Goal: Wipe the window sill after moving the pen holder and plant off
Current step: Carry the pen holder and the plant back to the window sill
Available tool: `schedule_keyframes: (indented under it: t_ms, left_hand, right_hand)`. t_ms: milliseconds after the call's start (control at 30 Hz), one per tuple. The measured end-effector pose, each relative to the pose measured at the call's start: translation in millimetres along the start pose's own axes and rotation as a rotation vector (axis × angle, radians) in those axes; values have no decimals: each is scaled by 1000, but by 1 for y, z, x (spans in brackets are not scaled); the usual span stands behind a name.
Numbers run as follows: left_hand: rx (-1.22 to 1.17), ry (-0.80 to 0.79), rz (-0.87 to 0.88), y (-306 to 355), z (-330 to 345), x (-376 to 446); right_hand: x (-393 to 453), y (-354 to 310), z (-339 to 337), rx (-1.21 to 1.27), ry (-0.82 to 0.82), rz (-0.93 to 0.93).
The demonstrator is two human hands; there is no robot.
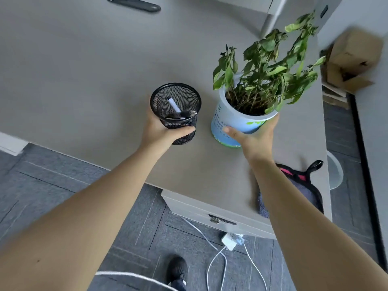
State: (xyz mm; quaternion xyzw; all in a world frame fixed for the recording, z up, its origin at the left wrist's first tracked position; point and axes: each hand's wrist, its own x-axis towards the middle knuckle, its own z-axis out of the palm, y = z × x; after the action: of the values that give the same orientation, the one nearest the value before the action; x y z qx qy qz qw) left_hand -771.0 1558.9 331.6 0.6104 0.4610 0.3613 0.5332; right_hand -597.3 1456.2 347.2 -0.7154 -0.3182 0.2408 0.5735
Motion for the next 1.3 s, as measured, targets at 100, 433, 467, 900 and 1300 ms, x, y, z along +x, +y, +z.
schedule_keyframes:
  t_ms: [100, 433, 467, 900, 1300]
  left_hand:
    - [27, -13, 2, -4, 1, 2]
    - [34, 16, 15, 6, 9, 4]
    - [35, 3, 23, 8, 10, 4]
    - [38, -197, 153, 76, 101, -53]
    - [11, -615, 314, 161, 283, -297]
  right_hand:
    - [0, 3, 5, -3, 51, 0]
    - [-1, 3, 20, 69, 179, -52]
    - [0, 2, 19, 78, 186, -55]
    - [-62, -39, -129, 63, 427, -121]
    - [-276, -41, -388, -38, 882, -79]
